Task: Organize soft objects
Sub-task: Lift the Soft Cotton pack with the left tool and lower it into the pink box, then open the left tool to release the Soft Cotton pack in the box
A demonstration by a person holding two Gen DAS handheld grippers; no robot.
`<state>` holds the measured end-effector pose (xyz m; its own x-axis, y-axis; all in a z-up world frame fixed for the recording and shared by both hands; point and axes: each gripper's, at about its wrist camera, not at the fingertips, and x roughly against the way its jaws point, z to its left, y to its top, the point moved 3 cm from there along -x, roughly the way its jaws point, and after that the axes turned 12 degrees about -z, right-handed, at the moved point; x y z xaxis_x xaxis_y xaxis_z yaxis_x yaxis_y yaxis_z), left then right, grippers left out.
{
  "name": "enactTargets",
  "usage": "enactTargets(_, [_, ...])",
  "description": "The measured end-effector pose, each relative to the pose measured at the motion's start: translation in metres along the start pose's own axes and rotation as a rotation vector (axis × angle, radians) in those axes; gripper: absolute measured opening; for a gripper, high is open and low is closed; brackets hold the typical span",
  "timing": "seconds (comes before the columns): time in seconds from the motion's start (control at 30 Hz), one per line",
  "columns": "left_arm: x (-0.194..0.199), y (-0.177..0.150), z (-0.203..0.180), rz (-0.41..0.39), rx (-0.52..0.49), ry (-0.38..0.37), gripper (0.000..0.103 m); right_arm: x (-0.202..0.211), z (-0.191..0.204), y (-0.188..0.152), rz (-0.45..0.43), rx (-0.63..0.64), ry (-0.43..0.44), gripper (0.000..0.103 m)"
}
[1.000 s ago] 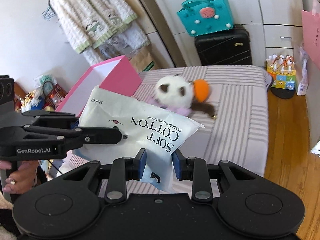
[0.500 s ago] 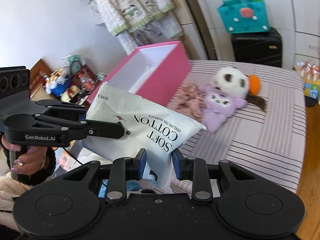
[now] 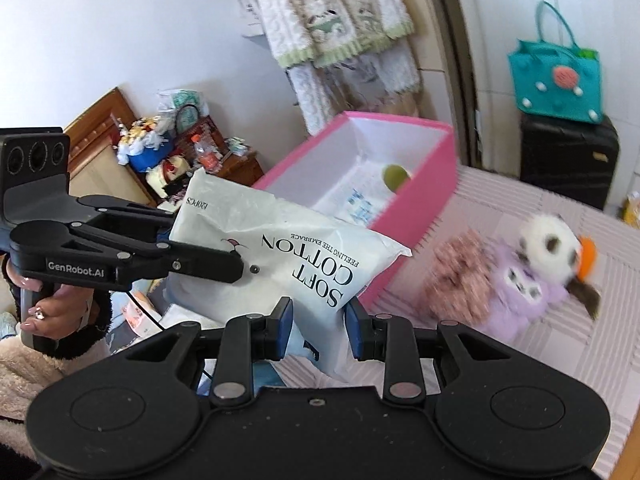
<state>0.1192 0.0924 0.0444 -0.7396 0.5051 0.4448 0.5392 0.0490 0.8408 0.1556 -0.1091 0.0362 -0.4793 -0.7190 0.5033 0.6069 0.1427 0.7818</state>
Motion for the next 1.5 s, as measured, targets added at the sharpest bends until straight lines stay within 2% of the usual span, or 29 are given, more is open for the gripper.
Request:
enactTargets(0.13, [0.002,0.013,0.022,-0.066,-0.034,0.045,0.018,-0.022,0.011,0.02,-0.043,0.074,0.013,0.029])
enactTargets(0.27, [-0.012,0.021,0.05,-0.073,-0.024,0.086,0.018,-0.053,0.011,0.037,-0.055,0.126,0.01,0.024])
enactTargets(0.37, [-0.028,0.027,0.073,-0.051,-0.014,0.121,0.018,-0.081,0.004,0.048,-0.042,0.121,0.005,0.021])
enactTargets(0.5, [-0.056,0.032,0.108,0.018,0.015,0.178,0.018,-0.12,-0.008,0.057,-0.008,0.109,-0.017,0.018])
enactTargets(0.67, [-0.088,0.025,0.142,0.091,0.048,0.214,0.018,-0.161,-0.017,0.056,0.053,0.119,-0.077,0.017])
enactTargets(0.77, [-0.107,0.021,0.158,0.131,0.076,0.226,0.018,-0.178,-0.025,0.054,0.074,0.127,-0.126,0.01])
enactTargets(0.87, [-0.125,0.016,0.167,0.155,0.07,0.264,0.018,-0.184,-0.028,0.056,0.079,0.126,-0.13,0.007])
enactTargets(1.0, [-0.136,0.019,0.175,0.156,0.085,0.252,0.018,-0.178,-0.022,0.063,0.041,0.202,-0.178,0.007])
enactTargets(1.3, [-0.151,0.021,0.171,0.167,0.101,0.264,0.018,-0.157,-0.019,0.061,0.029,0.179,-0.126,0.012])
enactTargets(1.37, [-0.153,0.021,0.167,0.162,0.085,0.296,0.024,-0.155,-0.015,0.058,0.03,0.187,-0.116,0.012])
enactTargets(1.47, [-0.153,0.022,0.159,0.159,-0.018,0.402,0.05,-0.153,-0.013,0.056,0.033,0.194,-0.111,0.012])
enactTargets(1.5, [-0.15,0.024,0.155,0.15,-0.06,0.43,0.053,-0.152,-0.012,0.055,0.035,0.196,-0.112,0.012])
